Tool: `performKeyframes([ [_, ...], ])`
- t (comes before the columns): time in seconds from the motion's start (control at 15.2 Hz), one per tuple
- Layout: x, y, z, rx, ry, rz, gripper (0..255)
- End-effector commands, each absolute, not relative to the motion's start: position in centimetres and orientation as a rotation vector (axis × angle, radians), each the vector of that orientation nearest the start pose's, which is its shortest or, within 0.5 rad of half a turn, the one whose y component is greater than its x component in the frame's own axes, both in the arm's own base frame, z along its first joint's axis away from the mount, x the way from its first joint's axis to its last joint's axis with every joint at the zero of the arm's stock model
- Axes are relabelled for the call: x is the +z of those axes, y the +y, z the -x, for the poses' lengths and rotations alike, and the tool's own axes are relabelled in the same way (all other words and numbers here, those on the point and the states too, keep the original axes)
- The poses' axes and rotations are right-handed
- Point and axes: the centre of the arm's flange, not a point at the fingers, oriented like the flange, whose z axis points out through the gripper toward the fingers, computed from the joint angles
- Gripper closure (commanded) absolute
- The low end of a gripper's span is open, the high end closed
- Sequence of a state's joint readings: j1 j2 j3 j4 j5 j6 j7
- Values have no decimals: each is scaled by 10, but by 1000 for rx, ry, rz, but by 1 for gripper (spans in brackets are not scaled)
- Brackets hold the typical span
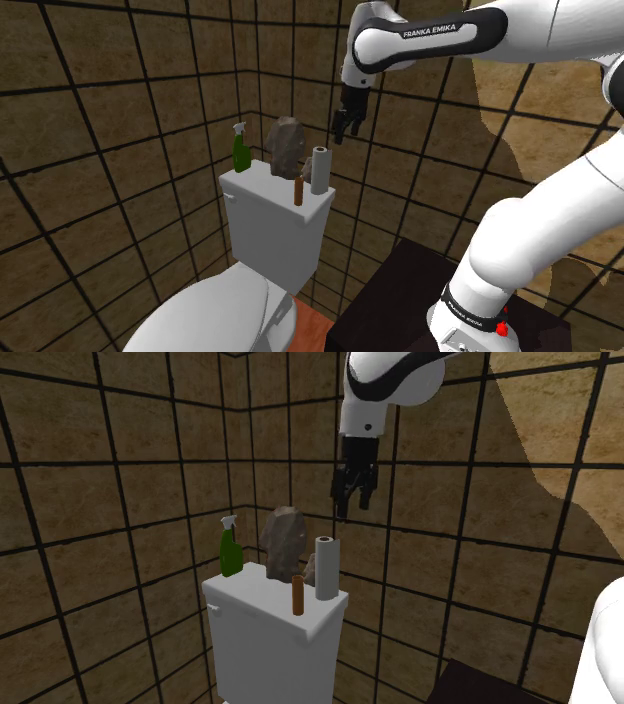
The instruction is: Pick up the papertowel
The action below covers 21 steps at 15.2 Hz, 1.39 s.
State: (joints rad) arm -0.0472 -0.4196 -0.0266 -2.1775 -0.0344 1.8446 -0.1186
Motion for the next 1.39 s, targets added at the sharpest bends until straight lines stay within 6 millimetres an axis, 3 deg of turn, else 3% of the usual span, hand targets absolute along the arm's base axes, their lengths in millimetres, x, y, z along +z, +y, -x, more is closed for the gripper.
performKeyframes([
  [0.0, 553, -50, -457, -128, -81, 3172, 0],
  [1.32, 438, -172, -663, -55, -22, 3196, 0],
])
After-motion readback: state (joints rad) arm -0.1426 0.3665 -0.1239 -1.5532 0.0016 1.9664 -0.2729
